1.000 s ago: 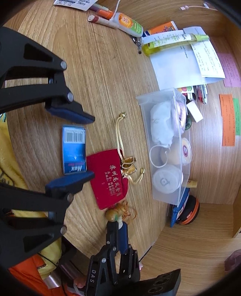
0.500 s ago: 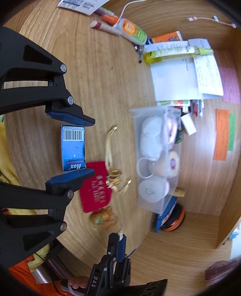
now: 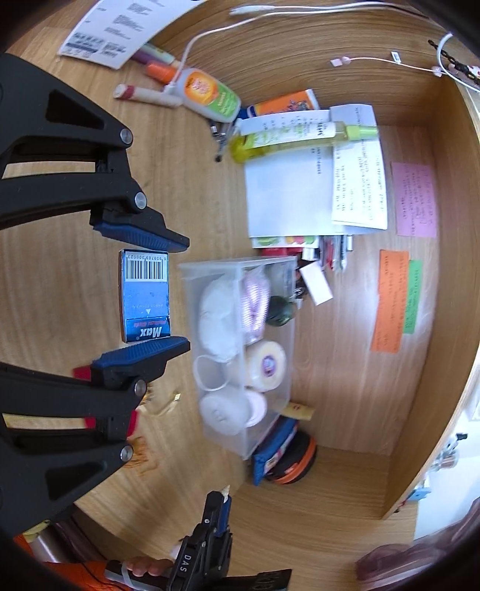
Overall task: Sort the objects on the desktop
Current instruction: 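Grasp the blue card with the left tool while the right grasps the shell, then carry the blue card and shell into the clear bin and open both tools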
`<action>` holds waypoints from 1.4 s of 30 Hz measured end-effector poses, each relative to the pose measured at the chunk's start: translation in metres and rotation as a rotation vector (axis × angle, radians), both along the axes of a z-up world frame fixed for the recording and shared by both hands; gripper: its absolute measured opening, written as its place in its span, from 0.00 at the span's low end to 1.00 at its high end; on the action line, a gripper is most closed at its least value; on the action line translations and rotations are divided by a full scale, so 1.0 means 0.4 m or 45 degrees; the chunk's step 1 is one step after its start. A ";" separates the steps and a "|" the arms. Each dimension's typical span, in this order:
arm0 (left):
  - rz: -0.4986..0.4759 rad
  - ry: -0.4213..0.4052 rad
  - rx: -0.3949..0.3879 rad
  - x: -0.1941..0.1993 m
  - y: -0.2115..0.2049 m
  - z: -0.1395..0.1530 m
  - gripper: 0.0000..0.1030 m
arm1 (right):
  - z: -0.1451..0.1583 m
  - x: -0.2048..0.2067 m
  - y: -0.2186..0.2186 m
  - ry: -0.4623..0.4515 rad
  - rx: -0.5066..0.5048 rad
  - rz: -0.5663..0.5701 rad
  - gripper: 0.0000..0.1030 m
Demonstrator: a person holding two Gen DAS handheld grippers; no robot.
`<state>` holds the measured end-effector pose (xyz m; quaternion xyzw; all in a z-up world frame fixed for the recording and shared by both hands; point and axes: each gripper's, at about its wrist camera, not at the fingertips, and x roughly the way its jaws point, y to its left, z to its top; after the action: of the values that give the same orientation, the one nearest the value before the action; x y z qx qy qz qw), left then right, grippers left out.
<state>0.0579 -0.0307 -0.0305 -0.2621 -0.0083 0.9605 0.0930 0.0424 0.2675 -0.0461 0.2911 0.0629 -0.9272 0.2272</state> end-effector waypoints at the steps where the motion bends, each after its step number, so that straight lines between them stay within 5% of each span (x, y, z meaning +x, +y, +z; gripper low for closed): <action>1: 0.006 0.005 -0.004 -0.009 -0.002 0.006 0.45 | 0.004 -0.008 0.001 0.002 -0.006 0.001 0.18; 22: -0.010 0.063 0.072 -0.298 0.026 0.110 0.45 | 0.113 -0.272 -0.099 0.053 -0.049 -0.006 0.18; 28: 0.001 -0.007 0.128 -0.373 0.032 0.063 0.45 | 0.065 -0.337 -0.096 -0.032 -0.058 -0.071 0.18; 42: -0.004 -0.044 -0.021 -0.375 0.083 0.004 0.45 | -0.002 -0.346 -0.151 -0.087 0.054 -0.039 0.18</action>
<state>-0.0920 0.0027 -0.0288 -0.2795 -0.0017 0.9557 0.0921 -0.0960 0.2072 -0.0470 0.3281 0.0705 -0.9185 0.2089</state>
